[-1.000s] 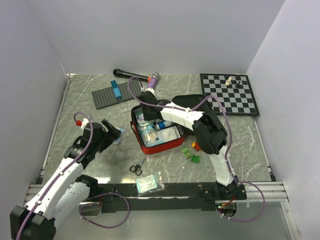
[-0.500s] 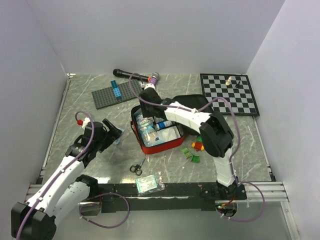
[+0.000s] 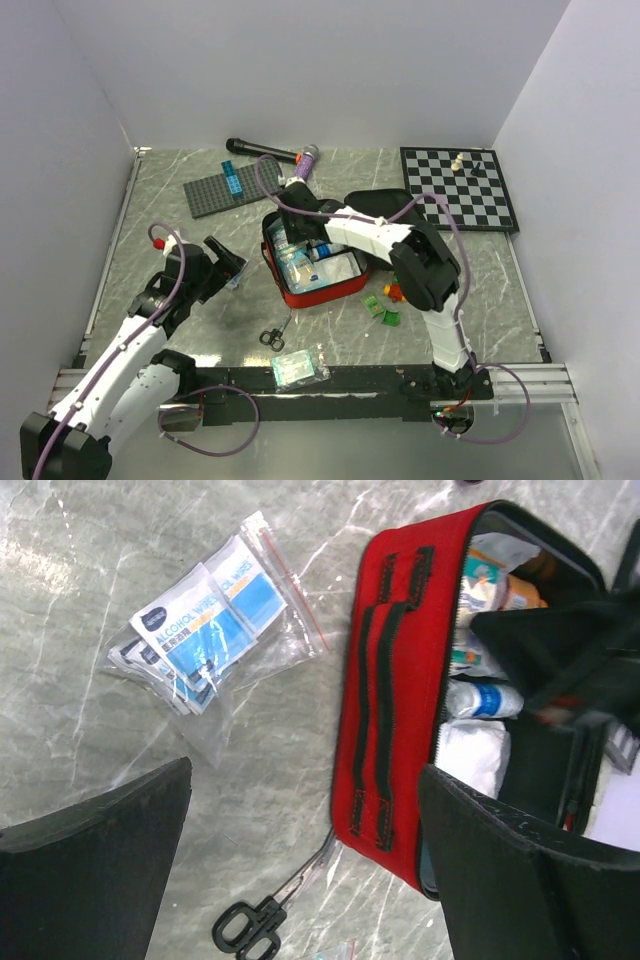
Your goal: Organize the medicine kit
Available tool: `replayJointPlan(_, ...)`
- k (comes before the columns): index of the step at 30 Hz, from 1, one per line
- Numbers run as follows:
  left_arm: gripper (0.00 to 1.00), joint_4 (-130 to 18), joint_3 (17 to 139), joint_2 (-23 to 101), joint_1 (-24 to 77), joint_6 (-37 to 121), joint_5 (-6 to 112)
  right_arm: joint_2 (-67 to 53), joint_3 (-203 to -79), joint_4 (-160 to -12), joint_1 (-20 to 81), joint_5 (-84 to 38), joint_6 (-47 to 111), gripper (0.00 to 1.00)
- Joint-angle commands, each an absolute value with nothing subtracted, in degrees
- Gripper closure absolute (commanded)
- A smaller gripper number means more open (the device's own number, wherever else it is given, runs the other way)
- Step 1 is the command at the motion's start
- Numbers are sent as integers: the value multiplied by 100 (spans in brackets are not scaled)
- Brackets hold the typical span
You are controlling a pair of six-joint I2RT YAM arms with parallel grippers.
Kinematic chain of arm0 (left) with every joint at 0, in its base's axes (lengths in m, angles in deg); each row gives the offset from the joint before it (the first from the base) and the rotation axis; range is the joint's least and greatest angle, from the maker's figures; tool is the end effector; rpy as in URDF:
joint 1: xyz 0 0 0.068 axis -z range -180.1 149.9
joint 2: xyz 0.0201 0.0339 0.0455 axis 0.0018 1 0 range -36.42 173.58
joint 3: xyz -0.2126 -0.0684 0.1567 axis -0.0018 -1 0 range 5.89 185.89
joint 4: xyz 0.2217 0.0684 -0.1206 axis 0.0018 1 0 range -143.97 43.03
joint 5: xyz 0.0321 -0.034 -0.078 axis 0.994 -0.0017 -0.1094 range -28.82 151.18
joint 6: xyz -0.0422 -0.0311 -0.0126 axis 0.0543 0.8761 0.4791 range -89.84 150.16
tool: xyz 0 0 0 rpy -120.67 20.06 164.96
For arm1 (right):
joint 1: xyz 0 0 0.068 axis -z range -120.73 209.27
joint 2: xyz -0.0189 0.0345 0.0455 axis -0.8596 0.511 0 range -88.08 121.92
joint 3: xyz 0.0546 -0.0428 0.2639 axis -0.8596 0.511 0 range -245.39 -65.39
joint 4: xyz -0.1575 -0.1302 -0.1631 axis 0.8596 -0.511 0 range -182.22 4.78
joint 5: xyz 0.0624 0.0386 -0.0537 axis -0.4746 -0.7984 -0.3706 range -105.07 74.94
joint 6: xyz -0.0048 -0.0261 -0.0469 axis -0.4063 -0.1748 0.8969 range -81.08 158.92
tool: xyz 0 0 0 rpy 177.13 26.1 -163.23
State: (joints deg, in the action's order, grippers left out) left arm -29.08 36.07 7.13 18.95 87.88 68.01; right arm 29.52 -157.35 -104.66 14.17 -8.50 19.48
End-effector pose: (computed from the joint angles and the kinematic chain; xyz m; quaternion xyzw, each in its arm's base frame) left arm 0.1590 -0.0504 0.2293 -0.3219 0.8390 -0.2284 0.3746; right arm 0.3320 0.3275 0.2182 -0.1835 0.9045 0.1589 0.3507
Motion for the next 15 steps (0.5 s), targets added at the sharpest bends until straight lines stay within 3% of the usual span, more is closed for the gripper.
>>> replayJointPlan(1,1,-2857,3578,445,1871,8773,6795,3311,-16074,-10639,1471,-926,1889,71)
replayJointPlan(8,1,-2742,3613,410,1871,8756,6830,3392,-16348,-10755,1497,-918,1941,71)
replayJointPlan(15,1,-2803,3683,269,1871,8756,6892,1838,-15540,-9937,1480,-839,1915,61)
